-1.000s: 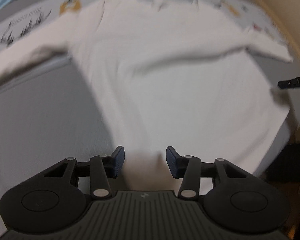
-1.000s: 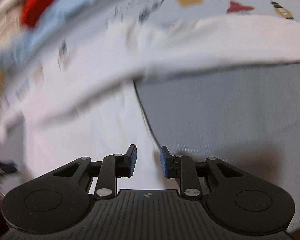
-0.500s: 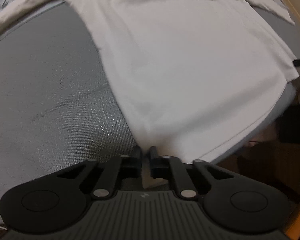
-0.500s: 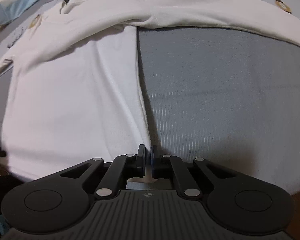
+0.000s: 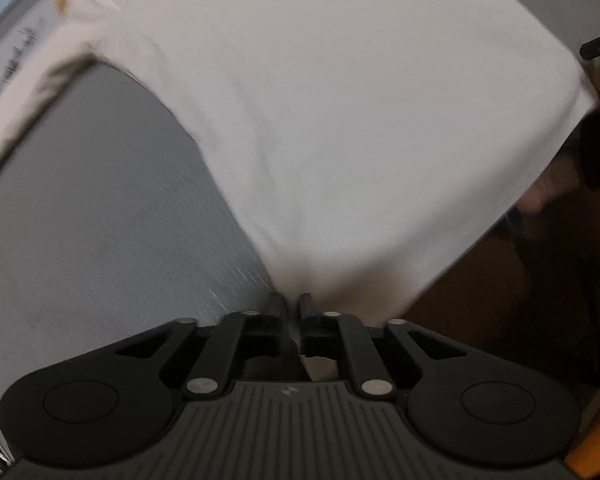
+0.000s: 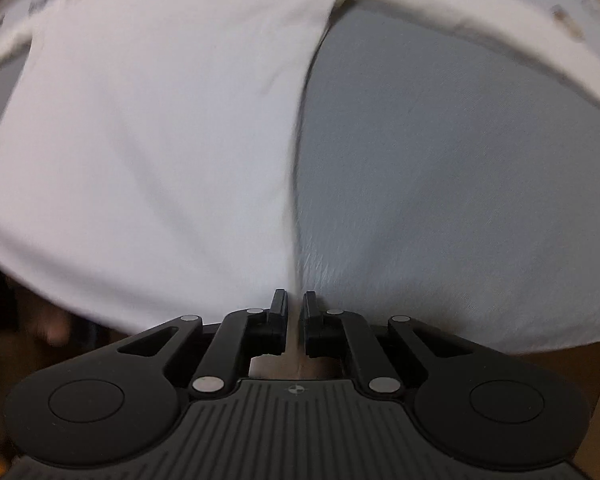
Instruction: Fold small clothes
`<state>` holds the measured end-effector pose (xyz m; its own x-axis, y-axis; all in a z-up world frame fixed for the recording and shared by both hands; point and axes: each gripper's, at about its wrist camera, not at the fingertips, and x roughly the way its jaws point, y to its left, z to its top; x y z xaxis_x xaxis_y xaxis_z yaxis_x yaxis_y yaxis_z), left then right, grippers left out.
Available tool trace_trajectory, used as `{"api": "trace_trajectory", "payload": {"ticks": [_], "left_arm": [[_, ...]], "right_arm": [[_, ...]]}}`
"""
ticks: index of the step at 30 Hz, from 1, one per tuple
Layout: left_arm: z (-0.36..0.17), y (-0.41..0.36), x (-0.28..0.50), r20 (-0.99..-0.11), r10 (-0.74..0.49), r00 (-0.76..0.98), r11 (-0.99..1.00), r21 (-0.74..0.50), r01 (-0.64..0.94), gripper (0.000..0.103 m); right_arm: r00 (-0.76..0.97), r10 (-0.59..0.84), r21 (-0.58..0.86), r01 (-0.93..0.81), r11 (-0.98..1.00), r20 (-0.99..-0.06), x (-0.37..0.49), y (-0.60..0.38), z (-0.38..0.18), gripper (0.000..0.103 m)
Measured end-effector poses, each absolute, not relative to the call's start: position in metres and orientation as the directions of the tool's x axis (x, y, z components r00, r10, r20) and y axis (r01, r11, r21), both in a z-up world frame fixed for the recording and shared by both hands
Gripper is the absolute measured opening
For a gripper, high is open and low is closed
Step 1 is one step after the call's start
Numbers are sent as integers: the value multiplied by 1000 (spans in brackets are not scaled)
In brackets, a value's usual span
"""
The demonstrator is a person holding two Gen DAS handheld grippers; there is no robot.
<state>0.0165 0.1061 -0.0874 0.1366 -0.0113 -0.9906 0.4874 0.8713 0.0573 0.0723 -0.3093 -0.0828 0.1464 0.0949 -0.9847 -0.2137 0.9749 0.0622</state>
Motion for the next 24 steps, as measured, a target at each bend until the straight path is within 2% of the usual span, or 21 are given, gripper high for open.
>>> {"api": "trace_trajectory", "payload": {"ticks": [2, 5, 6, 8, 10, 13, 16, 17, 20, 22, 24], "left_arm": [[-76, 106, 20, -982, -67, 177, 887, 23, 461, 18], [-81, 96, 25, -977, -138, 161, 886, -49, 460, 18], [-88, 91, 26, -982, -142, 127, 879, -67, 471, 18], [-110, 77, 18, -996, -70, 50, 850, -34, 526, 18], [-111, 69, 10, -997, -37, 61, 807, 6, 590, 18], [-95, 81, 21, -985, -140, 102, 872, -73, 484, 19], [-114, 81, 16, -997, -58, 50, 845, -23, 534, 18], [-110, 78, 16, -997, -62, 55, 837, -22, 547, 18], [-81, 89, 30, -974, -149, 169, 888, -57, 456, 20], [-55, 104, 40, -935, -174, 308, 922, -45, 383, 29], [-34, 123, 51, -890, -145, 433, 960, -20, 280, 41]], "right_arm": [[232, 107, 61, -196, 979, -967, 77, -310, -71, 18], [281, 155, 98, -208, 973, -947, 79, -307, -65, 19], [269, 184, 124, -224, 967, -946, 81, -302, -69, 19], [212, 206, 145, -272, 951, -955, 84, -289, -82, 19], [125, 134, 86, -333, 939, -983, 82, -277, -101, 19], [128, 119, 69, -340, 938, -985, 84, -276, -101, 20], [112, 80, 33, -371, 928, -991, 85, -273, -108, 20], [110, 79, 33, -372, 928, -991, 89, -270, -107, 20], [153, 113, 61, -313, 948, -982, 97, -273, -95, 20], [237, 152, 79, -291, 953, -960, 100, -270, -78, 21], [315, 164, 82, -258, 963, -935, 104, -270, -63, 24]]}}
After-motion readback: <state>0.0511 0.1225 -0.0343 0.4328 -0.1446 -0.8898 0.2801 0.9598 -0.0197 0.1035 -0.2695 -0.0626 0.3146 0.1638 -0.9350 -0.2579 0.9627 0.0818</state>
